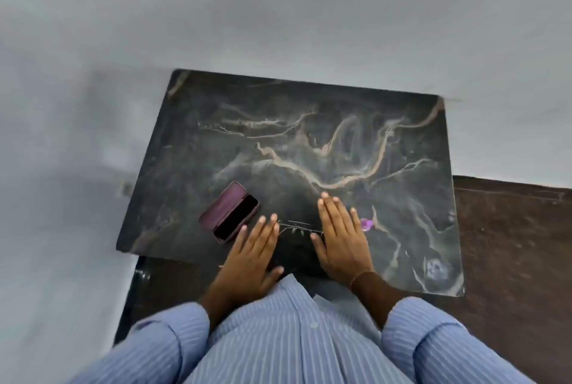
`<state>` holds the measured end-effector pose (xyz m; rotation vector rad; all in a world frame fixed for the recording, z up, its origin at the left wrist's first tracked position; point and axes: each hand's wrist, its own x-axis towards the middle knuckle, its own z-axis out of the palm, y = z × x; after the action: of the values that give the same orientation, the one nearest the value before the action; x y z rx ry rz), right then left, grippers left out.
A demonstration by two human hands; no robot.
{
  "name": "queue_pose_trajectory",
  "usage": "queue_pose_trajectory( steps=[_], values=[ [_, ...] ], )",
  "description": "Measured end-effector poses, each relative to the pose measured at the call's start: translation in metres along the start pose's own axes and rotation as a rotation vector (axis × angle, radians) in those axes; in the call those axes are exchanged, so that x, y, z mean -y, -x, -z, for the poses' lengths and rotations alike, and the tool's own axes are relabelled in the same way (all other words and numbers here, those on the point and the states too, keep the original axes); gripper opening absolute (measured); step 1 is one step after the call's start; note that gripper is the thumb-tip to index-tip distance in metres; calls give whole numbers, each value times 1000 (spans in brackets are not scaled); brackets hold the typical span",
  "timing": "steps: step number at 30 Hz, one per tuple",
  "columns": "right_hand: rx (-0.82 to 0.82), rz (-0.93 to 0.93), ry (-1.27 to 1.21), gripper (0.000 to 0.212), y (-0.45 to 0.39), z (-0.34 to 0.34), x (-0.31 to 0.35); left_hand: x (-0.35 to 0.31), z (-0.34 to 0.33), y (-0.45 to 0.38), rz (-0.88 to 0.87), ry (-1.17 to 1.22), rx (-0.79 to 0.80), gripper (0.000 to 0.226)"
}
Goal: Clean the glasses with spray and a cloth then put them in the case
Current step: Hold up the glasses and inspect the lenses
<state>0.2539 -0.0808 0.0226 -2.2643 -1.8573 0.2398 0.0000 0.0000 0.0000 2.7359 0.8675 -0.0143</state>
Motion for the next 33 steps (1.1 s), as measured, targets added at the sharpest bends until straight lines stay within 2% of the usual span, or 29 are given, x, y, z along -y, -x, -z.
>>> queue_pose_trajectory(
  steps=[4, 6, 10, 16, 22, 29, 33],
  values=[
    [114, -80, -22, 78, 29, -21, 3, -6, -25, 26, 123, 144, 101, 92],
    [154, -117, -62, 79, 31, -33, 1, 3, -30, 12, 153, 221, 146, 88],
    [120, -165, -106, 84, 27, -65, -6, 13, -44, -19, 164, 291, 169, 83],
    [-61, -184, -171, 82, 18, -106, -20, 9, -93, -34, 243, 322, 4, 86],
    [-214, -164, -231, 84, 20, -124, -29, 11, -112, -31, 219, 314, -148, 88],
    [-336, -83, -264, 63, 23, -128, -34, 15, -118, -27, 172, 344, -248, 79],
    [-366, -52, -301, 60, 23, -126, -32, 16, -115, -29, 186, 380, -284, 78]
  ],
)
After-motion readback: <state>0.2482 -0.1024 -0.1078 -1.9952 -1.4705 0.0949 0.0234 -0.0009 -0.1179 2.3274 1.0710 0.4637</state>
